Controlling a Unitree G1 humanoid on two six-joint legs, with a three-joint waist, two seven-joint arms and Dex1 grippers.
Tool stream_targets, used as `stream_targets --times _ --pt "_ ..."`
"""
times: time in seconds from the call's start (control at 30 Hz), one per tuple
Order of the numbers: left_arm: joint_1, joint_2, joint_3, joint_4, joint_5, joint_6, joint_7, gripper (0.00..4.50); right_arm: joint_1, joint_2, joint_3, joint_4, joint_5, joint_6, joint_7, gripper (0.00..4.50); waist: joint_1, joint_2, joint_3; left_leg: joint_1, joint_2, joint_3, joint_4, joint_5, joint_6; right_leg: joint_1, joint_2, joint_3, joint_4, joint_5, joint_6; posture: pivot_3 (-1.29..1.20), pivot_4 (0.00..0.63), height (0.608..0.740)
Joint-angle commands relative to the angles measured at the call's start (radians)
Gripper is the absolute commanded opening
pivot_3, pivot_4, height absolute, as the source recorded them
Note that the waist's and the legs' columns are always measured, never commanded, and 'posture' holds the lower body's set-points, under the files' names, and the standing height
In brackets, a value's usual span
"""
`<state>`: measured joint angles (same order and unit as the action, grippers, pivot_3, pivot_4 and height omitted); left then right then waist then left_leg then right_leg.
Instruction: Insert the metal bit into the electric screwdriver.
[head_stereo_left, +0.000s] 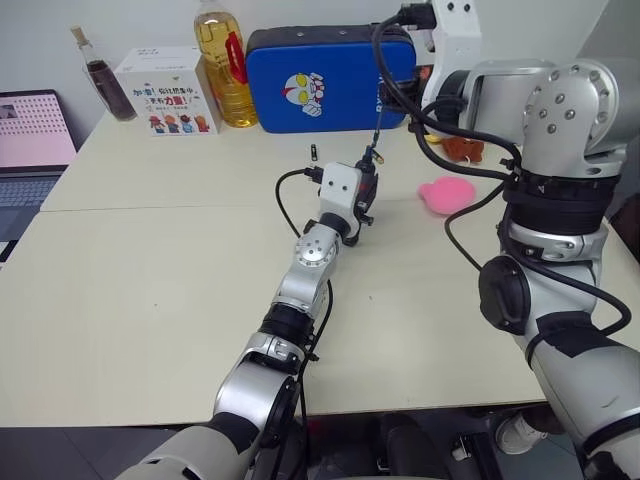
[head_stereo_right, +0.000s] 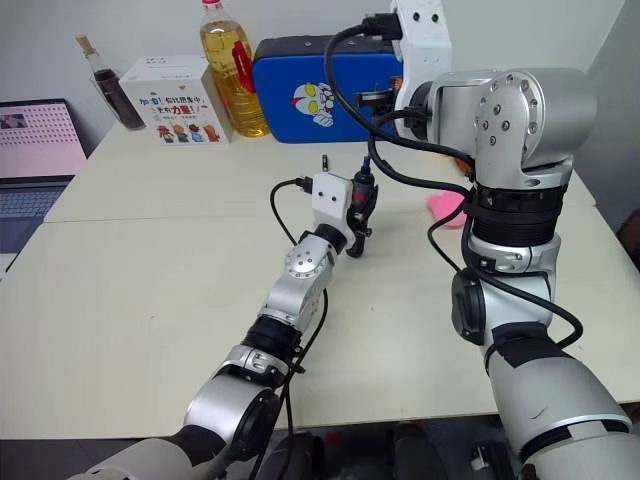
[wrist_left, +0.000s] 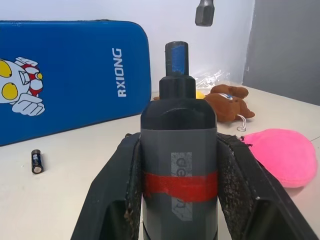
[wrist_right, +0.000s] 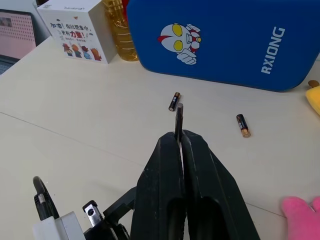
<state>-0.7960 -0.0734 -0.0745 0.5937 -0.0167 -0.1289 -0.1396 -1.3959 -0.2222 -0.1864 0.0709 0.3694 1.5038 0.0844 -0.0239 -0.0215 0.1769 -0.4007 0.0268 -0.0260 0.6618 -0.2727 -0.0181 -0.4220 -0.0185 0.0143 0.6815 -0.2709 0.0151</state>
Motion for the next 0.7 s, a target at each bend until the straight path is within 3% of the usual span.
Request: stream_targets --times 0.03,0.27,0.7 --pt "0.025 -0.005 -0.011 -0.056 0.017 0.004 0.01 1.65 -0.036 -0.003 -0.025 -0.056 -0.004 0.013 -0.002 0.09 0.0 0.0 0.0 0.0 0.0 0.0 0.0 0.0 0.0 0.0 0.0 0.0 0.0 0.0 0.0 0.0 0.15 0.74" --pt "0.108 -0.009 -0.031 -0.176 0.028 0.063 0.009 1.65 -0.035 0.011 -0.043 -0.082 0.001 0.053 0.003 0.09 -0.001 0.0 0.0 0.0 0.0 0.0 0.0 0.0 0.0 0.0 0.0 0.0 0.0 0.0 0.0 0.0 0.15 0.74" --pt "0.117 -0.014 -0.043 -0.198 0.04 0.091 0.017 1.65 -0.035 0.03 -0.062 -0.095 -0.007 0.087 0.008 0.09 -0.001 0.0 0.0 0.0 0.0 0.0 0.0 0.0 0.0 0.0 0.0 0.0 0.0 0.0 0.0 0.0 0.15 0.74"
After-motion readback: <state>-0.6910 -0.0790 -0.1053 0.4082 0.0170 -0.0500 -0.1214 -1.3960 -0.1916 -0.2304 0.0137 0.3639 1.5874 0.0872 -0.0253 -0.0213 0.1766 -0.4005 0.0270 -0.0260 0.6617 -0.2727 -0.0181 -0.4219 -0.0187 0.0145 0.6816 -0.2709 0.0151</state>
